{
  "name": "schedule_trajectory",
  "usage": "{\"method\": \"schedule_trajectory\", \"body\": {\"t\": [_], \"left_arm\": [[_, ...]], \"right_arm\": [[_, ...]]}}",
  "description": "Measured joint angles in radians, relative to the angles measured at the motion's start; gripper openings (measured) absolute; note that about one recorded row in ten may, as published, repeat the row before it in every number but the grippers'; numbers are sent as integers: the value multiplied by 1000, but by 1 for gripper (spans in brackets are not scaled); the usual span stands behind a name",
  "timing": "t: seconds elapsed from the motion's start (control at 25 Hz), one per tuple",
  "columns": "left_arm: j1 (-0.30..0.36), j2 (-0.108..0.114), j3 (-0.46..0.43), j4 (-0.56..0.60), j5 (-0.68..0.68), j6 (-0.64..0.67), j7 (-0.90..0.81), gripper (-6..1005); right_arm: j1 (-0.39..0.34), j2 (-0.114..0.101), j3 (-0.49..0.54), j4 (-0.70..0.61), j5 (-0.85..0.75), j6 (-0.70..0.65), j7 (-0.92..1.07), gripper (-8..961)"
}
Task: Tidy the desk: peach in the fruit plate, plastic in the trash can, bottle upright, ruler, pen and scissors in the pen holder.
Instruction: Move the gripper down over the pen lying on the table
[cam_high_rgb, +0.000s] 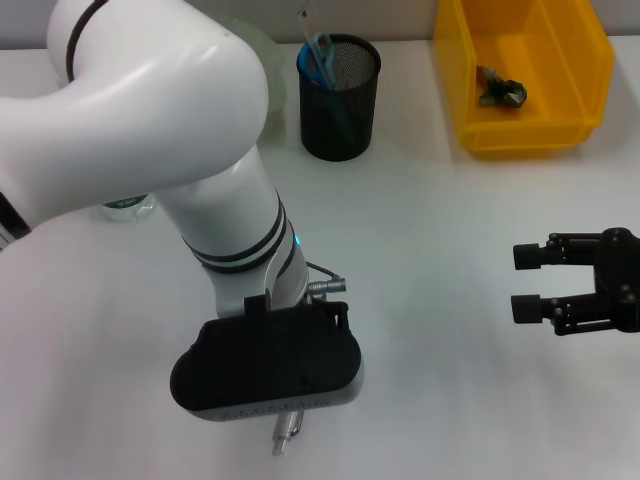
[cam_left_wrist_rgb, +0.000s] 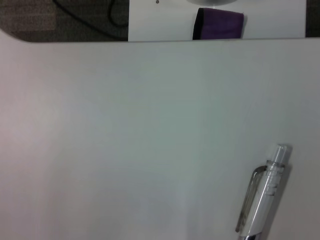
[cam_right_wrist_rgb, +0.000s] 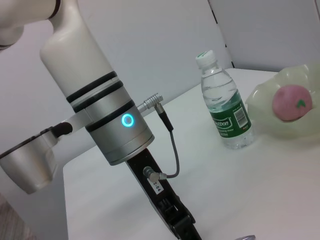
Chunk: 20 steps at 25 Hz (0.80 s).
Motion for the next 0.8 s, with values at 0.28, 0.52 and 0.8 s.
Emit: {"method": "schedule_trajectory", "body": {"t": [0.28, 0.52, 0.8], "left_arm": [[-11, 0, 3, -23, -4, 0, -3, 369], [-20, 0, 10, -46, -11, -3, -5, 364], [-22, 0, 13, -50, -13, -6, -7, 359]], "right_arm": [[0, 0, 8, -1, 2, -5, 1, 802], [2, 0, 9, -2, 2, -6, 2, 802], [2, 0, 9, -9, 2, -7, 2, 802]]}}
